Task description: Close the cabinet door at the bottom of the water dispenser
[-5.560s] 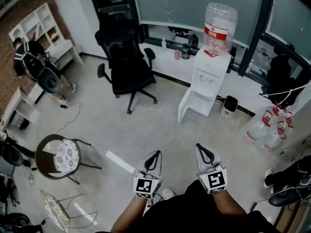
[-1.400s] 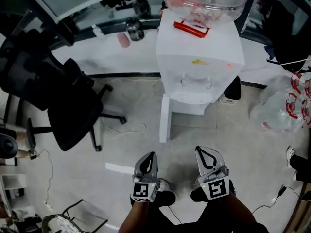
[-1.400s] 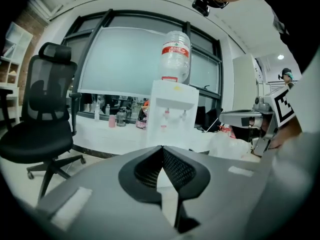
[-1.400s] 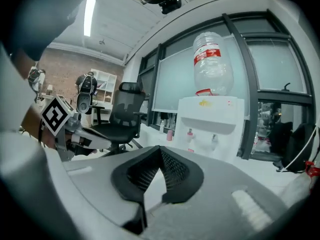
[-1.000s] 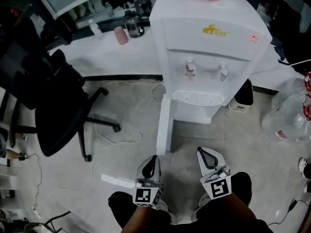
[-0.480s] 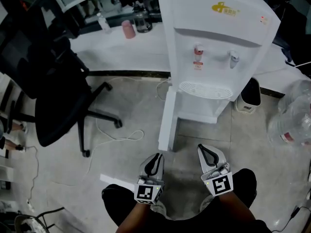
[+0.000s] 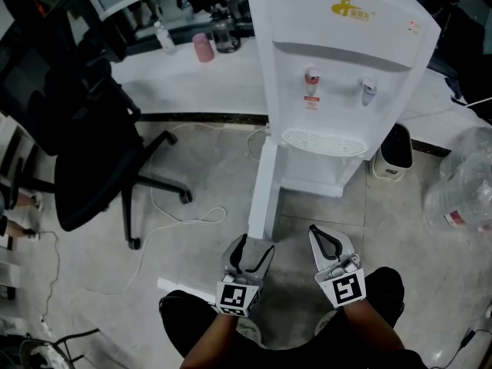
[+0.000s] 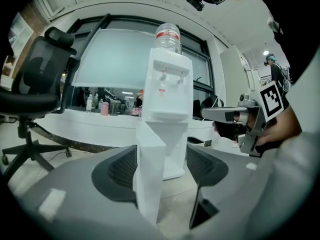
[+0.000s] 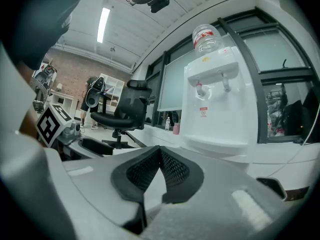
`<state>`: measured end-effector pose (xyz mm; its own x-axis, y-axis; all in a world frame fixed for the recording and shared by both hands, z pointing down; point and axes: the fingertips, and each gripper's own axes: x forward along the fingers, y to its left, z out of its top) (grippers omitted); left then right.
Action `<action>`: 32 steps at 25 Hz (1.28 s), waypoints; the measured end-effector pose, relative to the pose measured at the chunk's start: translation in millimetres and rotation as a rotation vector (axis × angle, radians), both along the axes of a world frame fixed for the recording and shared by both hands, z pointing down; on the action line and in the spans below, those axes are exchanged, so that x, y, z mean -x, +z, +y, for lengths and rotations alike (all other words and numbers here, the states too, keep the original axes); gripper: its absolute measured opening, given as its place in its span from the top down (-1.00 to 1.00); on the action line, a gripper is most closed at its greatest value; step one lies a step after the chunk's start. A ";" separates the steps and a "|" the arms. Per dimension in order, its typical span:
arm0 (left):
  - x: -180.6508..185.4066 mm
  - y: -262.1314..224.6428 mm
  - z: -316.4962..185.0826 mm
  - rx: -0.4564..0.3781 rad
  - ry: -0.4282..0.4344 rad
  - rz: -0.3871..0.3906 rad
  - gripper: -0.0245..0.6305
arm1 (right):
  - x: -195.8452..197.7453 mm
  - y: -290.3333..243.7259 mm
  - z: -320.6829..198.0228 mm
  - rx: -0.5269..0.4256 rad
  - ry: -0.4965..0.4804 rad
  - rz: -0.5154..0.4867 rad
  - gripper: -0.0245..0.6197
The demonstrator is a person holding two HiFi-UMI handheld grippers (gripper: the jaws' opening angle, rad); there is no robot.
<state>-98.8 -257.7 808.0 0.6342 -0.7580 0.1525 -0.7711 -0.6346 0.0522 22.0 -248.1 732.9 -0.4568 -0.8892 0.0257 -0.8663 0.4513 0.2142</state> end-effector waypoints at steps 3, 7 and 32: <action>-3.4 5.7 -2.5 0.004 0.004 -0.011 -0.08 | -5.5 1.2 -2.5 -0.002 0.017 -0.003 0.91; -6.7 6.1 -1.4 0.001 0.024 -0.004 -0.06 | -9.6 0.6 -3.8 -0.008 0.031 0.001 0.91; -82.1 -6.5 11.9 -0.048 0.167 -0.046 0.01 | -98.7 10.4 5.4 0.114 0.241 -0.134 0.91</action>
